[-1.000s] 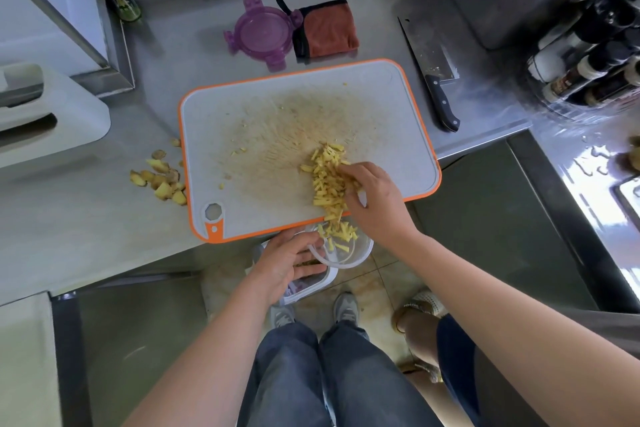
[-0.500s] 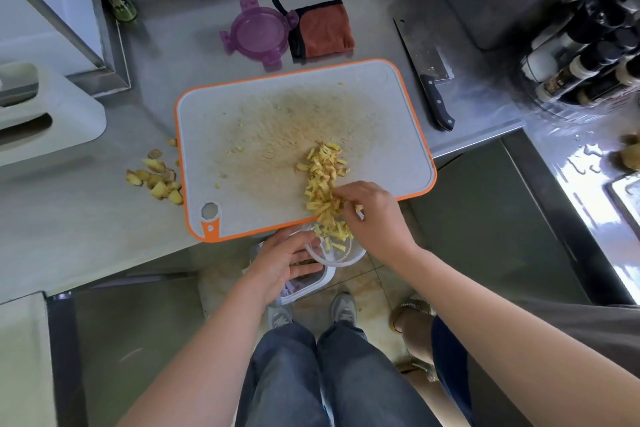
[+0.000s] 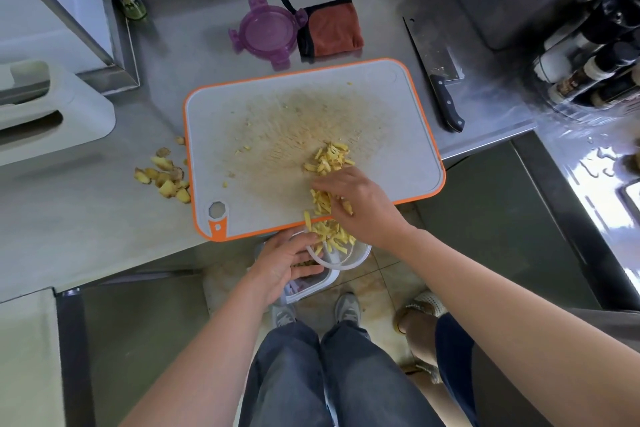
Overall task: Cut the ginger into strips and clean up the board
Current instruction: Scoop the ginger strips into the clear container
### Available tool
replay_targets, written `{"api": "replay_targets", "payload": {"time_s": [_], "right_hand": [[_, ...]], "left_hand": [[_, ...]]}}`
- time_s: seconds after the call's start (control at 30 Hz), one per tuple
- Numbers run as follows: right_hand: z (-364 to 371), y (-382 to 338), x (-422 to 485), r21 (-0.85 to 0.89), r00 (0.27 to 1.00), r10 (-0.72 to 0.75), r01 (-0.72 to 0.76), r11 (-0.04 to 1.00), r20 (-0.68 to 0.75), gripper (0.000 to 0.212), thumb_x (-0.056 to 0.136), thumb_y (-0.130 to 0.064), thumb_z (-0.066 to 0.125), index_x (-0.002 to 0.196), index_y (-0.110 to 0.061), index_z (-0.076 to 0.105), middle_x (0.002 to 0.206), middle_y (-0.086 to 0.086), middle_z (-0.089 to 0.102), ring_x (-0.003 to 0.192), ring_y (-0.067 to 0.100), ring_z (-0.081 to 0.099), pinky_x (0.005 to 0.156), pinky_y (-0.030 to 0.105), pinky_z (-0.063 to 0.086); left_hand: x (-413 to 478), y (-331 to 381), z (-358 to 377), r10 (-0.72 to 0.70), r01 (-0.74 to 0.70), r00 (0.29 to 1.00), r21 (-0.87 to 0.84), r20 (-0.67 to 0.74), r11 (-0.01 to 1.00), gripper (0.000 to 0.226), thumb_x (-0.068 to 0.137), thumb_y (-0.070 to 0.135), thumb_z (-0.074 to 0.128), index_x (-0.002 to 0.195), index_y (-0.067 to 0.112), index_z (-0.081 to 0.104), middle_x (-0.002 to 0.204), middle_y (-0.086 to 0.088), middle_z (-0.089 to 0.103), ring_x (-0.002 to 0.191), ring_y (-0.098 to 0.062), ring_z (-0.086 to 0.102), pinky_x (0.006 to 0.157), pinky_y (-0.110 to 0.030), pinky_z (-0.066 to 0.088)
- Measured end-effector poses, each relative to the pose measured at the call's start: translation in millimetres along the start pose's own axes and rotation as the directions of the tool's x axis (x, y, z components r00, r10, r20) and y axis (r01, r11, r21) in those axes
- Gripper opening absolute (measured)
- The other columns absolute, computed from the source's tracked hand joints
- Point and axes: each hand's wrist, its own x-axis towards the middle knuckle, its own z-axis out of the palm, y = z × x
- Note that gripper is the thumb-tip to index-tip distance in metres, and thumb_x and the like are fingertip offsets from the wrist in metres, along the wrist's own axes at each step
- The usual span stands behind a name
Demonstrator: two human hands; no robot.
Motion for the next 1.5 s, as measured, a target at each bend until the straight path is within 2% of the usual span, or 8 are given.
{"api": "replay_targets", "payload": {"time_s": [0.23, 0.5, 0.7, 0.9, 1.07, 1.23, 1.4, 1.5], "right_hand": [[-6, 2, 0, -0.009, 0.995, -0.052, 0.052, 0.999, -0.087, 0.033, 0.081, -0.001, 0.047, 0.098, -0.010, 0.073, 0.096, 0.004, 0.069, 0.093, 0.022, 0.056, 0.081, 0.028, 0.047], [10, -4, 4, -0.207, 0.927, -0.307, 0.350, 0.913, 0.214, 0.027, 0.085, -0.018, 0.048, 0.096, -0.016, 0.073, 0.101, -0.005, 0.069, 0.106, 0.023, 0.055, 0.087, 0.039, 0.043], [-4, 6, -3, -0.105, 0.969, -0.241, 0.245, 0.964, 0.050, 0.019, 0.081, -0.017, 0.057, 0.081, -0.017, 0.076, 0.089, -0.004, 0.069, 0.096, 0.021, 0.057, 0.081, 0.041, 0.045], [-10, 11, 24, -0.018, 0.988, -0.045, 0.043, 0.999, -0.147, 0.032, 0.085, -0.019, 0.045, 0.100, -0.013, 0.073, 0.107, 0.003, 0.067, 0.101, 0.023, 0.055, 0.086, 0.042, 0.047], [-6, 25, 41, -0.111, 0.973, 0.228, -0.223, 0.968, 0.030, 0.048, 0.095, -0.028, 0.048, 0.141, -0.015, 0.044, 0.153, 0.005, 0.033, 0.140, 0.025, 0.028, 0.114, 0.043, 0.024], [-11, 20, 32, -0.008, 0.997, 0.075, -0.075, 0.997, 0.019, 0.035, 0.092, -0.022, 0.048, 0.124, -0.017, 0.061, 0.119, 0.005, 0.061, 0.113, 0.023, 0.053, 0.096, 0.041, 0.044], [-8, 21, 39, -0.063, 0.988, 0.135, -0.130, 0.989, 0.078, 0.049, 0.091, -0.028, 0.044, 0.138, -0.017, 0.049, 0.146, 0.002, 0.044, 0.136, 0.022, 0.038, 0.110, 0.045, 0.030], [-4, 18, 35, -0.074, 0.985, 0.070, -0.059, 0.996, 0.155, 0.050, 0.090, -0.034, 0.038, 0.134, -0.017, 0.055, 0.139, -0.001, 0.053, 0.135, 0.018, 0.040, 0.110, 0.045, 0.032]], "left_hand": [[-3, 1, -3, 0.007, -0.006, 1.000, -0.003, 0.018, 1.000, 0.047, 0.085, 0.012, 0.070, 0.130, 0.007, 0.055, 0.113, -0.016, 0.070, 0.093, -0.028, 0.069, 0.071, -0.041, 0.060], [-7, 3, -3, 0.022, -0.023, 0.999, 0.015, 0.047, 1.000, 0.045, 0.084, 0.012, 0.070, 0.128, 0.010, 0.057, 0.100, -0.009, 0.072, 0.089, -0.023, 0.069, 0.078, -0.043, 0.060], [-7, 2, -2, 0.022, -0.022, 0.999, -0.013, 0.041, 1.000, 0.042, 0.086, 0.008, 0.067, 0.126, 0.008, 0.057, 0.105, -0.013, 0.071, 0.087, -0.024, 0.070, 0.074, -0.043, 0.060], [-6, 4, 0, 0.017, -0.017, 1.000, 0.021, 0.011, 1.000, 0.034, 0.087, 0.007, 0.067, 0.120, 0.007, 0.062, 0.107, -0.014, 0.072, 0.091, -0.027, 0.069, 0.077, -0.044, 0.060], [-6, 6, 0, 0.020, -0.021, 1.000, 0.050, 0.013, 0.999, 0.033, 0.088, 0.007, 0.065, 0.121, 0.006, 0.061, 0.109, -0.015, 0.071, 0.090, -0.025, 0.070, 0.075, -0.043, 0.061], [-5, 7, -1, 0.005, -0.005, 1.000, 0.057, 0.003, 0.998, 0.036, 0.087, 0.007, 0.066, 0.123, 0.004, 0.060, 0.109, -0.016, 0.071, 0.091, -0.026, 0.070, 0.072, -0.042, 0.061], [-6, 8, 0, 0.009, -0.009, 1.000, 0.060, -0.001, 0.998, 0.035, 0.087, 0.007, 0.066, 0.122, 0.006, 0.061, 0.109, -0.016, 0.071, 0.092, -0.026, 0.070, 0.074, -0.042, 0.061], [-7, 7, 1, 0.010, -0.010, 1.000, 0.053, -0.001, 0.999, 0.034, 0.087, 0.007, 0.066, 0.121, 0.006, 0.061, 0.109, -0.017, 0.071, 0.092, -0.027, 0.070, 0.076, -0.044, 0.060]]}}
